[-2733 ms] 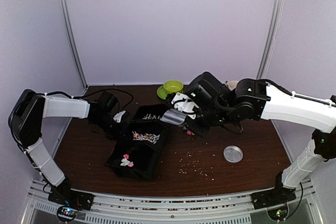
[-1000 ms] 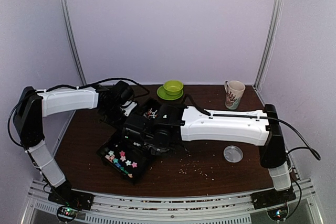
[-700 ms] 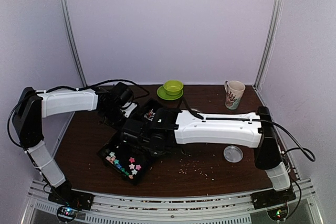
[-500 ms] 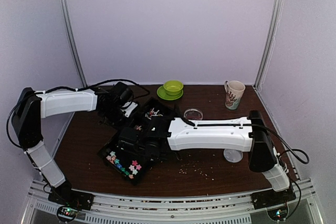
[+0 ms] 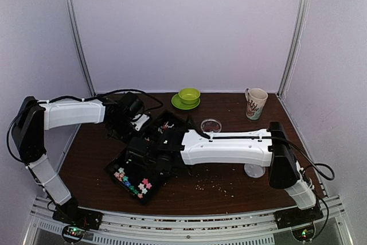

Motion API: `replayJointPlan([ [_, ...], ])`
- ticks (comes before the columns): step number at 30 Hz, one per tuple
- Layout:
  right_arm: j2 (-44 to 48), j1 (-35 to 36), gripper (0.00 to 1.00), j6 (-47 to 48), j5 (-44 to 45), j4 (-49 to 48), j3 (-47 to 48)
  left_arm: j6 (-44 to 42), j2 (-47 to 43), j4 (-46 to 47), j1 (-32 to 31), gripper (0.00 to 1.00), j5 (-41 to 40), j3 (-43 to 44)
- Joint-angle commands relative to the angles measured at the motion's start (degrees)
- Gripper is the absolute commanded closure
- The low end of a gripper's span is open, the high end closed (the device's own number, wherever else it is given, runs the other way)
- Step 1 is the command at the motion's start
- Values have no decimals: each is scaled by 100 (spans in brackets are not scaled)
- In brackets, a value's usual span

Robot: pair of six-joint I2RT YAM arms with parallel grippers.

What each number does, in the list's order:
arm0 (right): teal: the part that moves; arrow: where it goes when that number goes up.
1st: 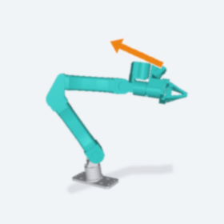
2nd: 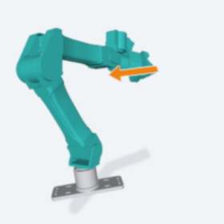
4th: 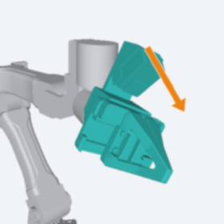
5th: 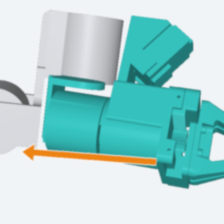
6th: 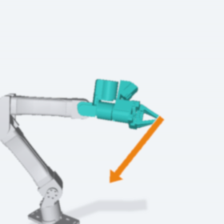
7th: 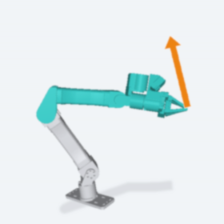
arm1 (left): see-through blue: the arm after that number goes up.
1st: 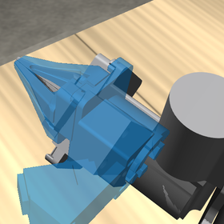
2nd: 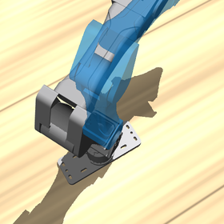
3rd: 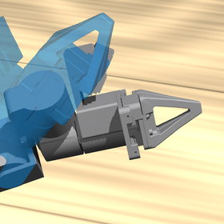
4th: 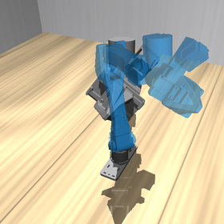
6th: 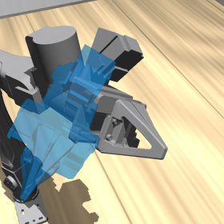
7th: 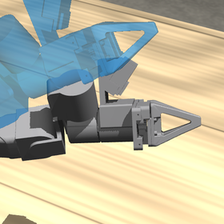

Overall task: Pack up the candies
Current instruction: Scoop the fake candies from the storage box.

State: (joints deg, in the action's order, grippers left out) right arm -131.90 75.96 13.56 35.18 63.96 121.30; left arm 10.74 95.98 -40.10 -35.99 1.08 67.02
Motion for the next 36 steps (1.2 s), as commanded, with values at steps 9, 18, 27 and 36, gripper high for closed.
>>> replayJointPlan([
  [9, 349, -210, 100, 155, -2004, -991, -1168, -150, -937, 1260, -39, 100, 1156, -12],
  [18, 689, -476, 100, -233, -2765, -1575, -1694, -168, -1051, 1399, -33, 100, 1280, -110],
  [27, 495, -482, 100, -551, -2379, -1286, -1380, -99, -1162, 1520, 3, 100, 1294, -171],
  [36, 173, -495, 100, -1718, -1753, -1443, -968, 71, -1327, 1844, 56, 100, 1771, -352],
])
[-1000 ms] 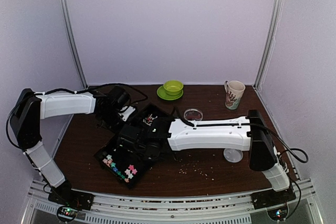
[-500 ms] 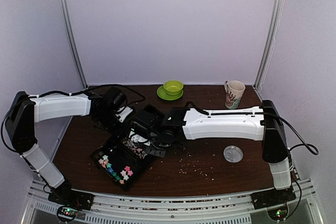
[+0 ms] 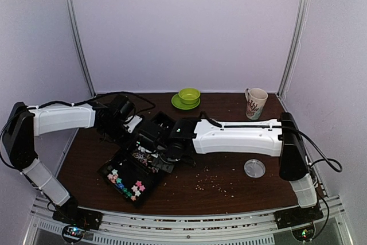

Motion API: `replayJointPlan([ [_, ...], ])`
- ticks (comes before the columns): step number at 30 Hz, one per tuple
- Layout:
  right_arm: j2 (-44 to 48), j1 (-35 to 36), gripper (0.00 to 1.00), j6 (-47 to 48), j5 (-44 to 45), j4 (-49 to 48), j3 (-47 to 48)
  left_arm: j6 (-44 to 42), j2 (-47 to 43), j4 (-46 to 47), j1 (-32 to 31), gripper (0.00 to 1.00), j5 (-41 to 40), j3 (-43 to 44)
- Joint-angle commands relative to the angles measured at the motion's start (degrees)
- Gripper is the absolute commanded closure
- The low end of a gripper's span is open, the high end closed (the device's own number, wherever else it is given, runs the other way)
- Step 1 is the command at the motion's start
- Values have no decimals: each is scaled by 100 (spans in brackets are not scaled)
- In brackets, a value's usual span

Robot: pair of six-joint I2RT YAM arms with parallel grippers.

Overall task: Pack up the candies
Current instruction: Scoop the fake candies from the storage box.

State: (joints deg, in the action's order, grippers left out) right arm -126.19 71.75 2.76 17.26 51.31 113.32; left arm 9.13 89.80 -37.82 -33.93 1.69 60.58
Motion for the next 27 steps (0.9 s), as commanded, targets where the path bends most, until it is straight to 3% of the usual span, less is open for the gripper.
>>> replayJointPlan([
  [1, -354, -73, 100, -783, 61, -267, -210, 243, -705, 1627, -149, 100, 1732, 295],
  [11, -510, -82, 100, -1212, 193, -890, -421, 376, -786, 1872, -114, 100, 2168, 182],
  [16, -379, -90, 100, -1344, 631, -1749, -960, 481, -892, 1964, -108, 100, 2472, 152],
  [23, 32, -159, 100, -1678, 749, -2595, -1640, 590, -1007, 1702, -109, 100, 2295, 233],
  [27, 122, -256, 100, -1746, 204, -2625, -1709, 605, -1048, 1332, -105, 100, 1979, 376],
])
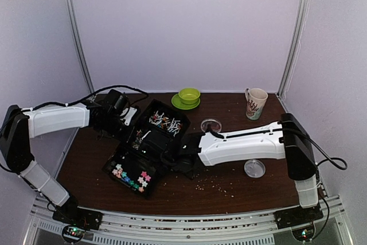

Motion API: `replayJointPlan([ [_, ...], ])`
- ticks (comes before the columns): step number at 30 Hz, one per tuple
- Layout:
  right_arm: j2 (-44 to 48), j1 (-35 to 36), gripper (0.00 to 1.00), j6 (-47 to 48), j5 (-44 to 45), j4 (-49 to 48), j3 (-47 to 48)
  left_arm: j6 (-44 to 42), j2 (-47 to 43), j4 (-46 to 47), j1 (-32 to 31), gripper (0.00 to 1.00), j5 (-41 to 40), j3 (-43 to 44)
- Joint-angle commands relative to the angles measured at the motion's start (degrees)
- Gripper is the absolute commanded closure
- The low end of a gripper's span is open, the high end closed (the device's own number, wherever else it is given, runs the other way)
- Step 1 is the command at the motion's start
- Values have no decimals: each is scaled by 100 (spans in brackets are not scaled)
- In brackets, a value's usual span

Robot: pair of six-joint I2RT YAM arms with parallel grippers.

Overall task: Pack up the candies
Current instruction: Scoop the fake candies from the storage box.

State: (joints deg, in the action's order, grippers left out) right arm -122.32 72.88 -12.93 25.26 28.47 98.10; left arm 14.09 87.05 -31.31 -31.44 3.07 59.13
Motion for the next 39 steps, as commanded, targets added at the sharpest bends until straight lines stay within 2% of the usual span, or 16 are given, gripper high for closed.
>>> replayJointPlan([
  [1, -246, -404, 100, -284, -720, -181, -134, 119, -775, 541, -354, 100, 1619, 565],
  [4, 7, -524, 100, -474, -945, -384, -404, 105, -847, 561, -356, 100, 1401, 450],
  [7, 101, -640, 100, -918, -902, -257, -456, 95, -828, 714, -356, 100, 1680, 369],
  [12, 191, -681, 100, -1507, -308, -324, -642, 209, -902, 1022, -358, 100, 1806, 224],
  [17, 194, -690, 100, -1690, 24, -278, -663, 240, -971, 1262, -350, 100, 1798, 80],
  [22, -156, -616, 100, -516, -494, -213, -255, 118, -899, 1189, -346, 100, 1997, 141],
  [27, -11, -480, 100, 1068, -947, -615, -638, -46, -880, 1068, -353, 100, 2057, 195],
  [32, 196, -226, 100, 2209, -555, -979, -944, -60, -768, 1073, -350, 100, 2219, 242],
  [39, 277, -13, 100, 2781, 358, -1787, -1302, -97, -742, 1081, -351, 100, 2249, 219],
])
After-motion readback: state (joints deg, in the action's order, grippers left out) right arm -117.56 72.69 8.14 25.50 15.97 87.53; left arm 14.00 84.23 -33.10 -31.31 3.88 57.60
